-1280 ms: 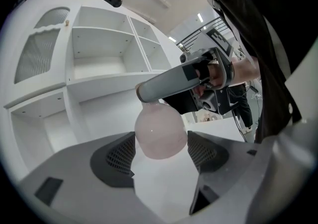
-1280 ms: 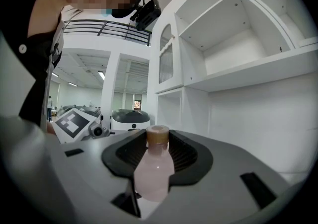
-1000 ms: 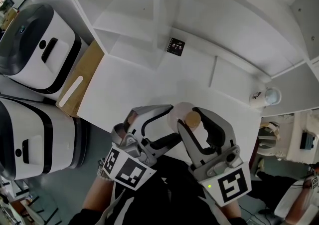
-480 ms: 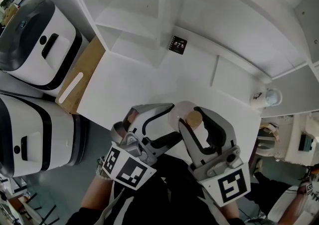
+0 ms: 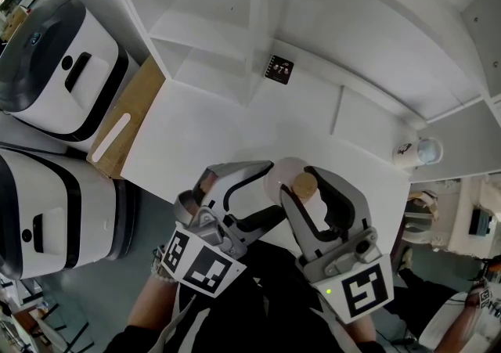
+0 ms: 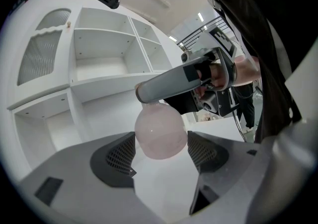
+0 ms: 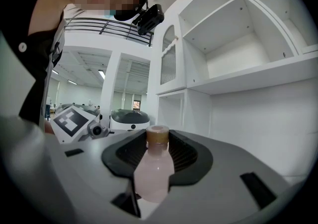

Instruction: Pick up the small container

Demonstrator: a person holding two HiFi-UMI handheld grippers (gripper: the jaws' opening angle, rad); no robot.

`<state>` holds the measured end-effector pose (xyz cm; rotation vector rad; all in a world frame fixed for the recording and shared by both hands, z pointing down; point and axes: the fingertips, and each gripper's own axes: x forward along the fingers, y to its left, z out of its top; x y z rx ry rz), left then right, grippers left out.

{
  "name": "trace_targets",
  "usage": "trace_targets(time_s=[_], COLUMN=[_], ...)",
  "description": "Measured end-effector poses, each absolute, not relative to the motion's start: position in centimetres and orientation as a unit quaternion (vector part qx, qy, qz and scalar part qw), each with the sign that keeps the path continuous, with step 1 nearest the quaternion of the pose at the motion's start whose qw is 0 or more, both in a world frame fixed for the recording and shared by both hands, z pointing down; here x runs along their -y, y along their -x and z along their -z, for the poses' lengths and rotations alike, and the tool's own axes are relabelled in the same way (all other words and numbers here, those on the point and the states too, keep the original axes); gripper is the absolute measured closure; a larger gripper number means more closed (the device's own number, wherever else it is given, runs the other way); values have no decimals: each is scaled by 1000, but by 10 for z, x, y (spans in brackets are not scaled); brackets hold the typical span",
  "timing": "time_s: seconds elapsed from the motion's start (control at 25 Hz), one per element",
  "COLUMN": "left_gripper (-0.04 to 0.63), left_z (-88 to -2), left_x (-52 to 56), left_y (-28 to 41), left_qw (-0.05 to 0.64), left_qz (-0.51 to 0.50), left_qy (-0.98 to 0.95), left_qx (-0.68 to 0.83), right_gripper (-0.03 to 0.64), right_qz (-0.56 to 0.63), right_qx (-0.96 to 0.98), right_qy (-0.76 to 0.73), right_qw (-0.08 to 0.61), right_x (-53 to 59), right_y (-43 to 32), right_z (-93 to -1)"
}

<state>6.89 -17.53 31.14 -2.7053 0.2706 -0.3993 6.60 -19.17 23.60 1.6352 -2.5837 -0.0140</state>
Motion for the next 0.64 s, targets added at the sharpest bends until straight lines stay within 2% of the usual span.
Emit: trace_targets(time_s=[0.64], left_gripper=[268], left_z=[-315], left_x=[175], left_y=[-67], left_qw=[191], left_qz=[146], left_qy=[966], left_qx=[-91], right_gripper=[472], right_qz=[1], right_qx=[842], right_qy=[-538], right_qw=[45], right_x=[192], right_y=[-64], right_z=[-239])
